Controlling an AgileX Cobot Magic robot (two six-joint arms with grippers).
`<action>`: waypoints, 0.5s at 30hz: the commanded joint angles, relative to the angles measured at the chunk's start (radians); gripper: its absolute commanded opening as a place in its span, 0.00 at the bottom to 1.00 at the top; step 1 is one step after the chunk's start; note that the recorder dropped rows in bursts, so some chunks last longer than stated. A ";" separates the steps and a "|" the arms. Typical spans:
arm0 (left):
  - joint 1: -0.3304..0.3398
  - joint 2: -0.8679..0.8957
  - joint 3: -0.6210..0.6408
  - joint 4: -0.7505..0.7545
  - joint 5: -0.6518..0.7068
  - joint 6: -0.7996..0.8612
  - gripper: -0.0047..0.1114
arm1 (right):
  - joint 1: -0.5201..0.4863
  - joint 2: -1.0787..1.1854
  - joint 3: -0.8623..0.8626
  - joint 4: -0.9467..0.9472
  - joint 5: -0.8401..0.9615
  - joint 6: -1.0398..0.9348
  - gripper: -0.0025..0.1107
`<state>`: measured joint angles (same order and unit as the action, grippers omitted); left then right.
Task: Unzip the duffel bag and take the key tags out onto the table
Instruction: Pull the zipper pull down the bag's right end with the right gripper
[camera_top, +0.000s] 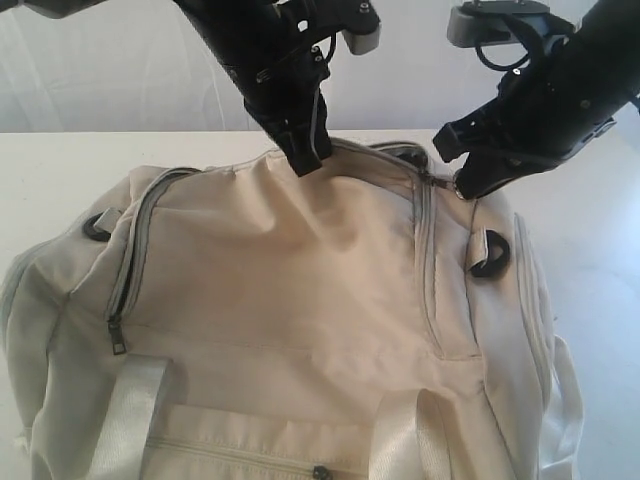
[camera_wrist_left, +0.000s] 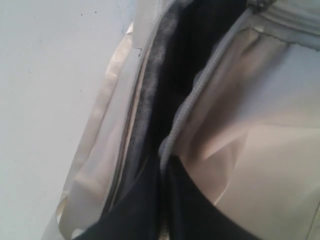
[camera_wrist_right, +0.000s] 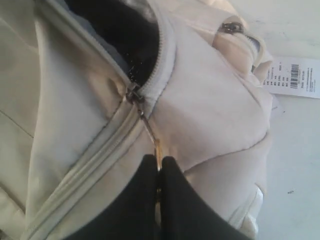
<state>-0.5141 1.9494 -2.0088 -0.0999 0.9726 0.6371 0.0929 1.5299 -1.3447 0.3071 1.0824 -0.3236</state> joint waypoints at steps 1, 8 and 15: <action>0.013 -0.022 -0.006 0.040 0.011 -0.039 0.04 | 0.026 -0.059 0.010 -0.022 0.053 -0.015 0.02; 0.013 -0.020 -0.006 0.040 -0.019 -0.064 0.04 | 0.037 -0.139 0.087 -0.024 0.054 -0.015 0.02; 0.013 0.013 -0.006 0.036 -0.021 -0.098 0.04 | 0.037 -0.220 0.146 -0.017 0.036 -0.015 0.02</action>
<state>-0.5141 1.9471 -2.0088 -0.1152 0.9485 0.5673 0.1282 1.3527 -1.2231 0.3090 1.0666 -0.3236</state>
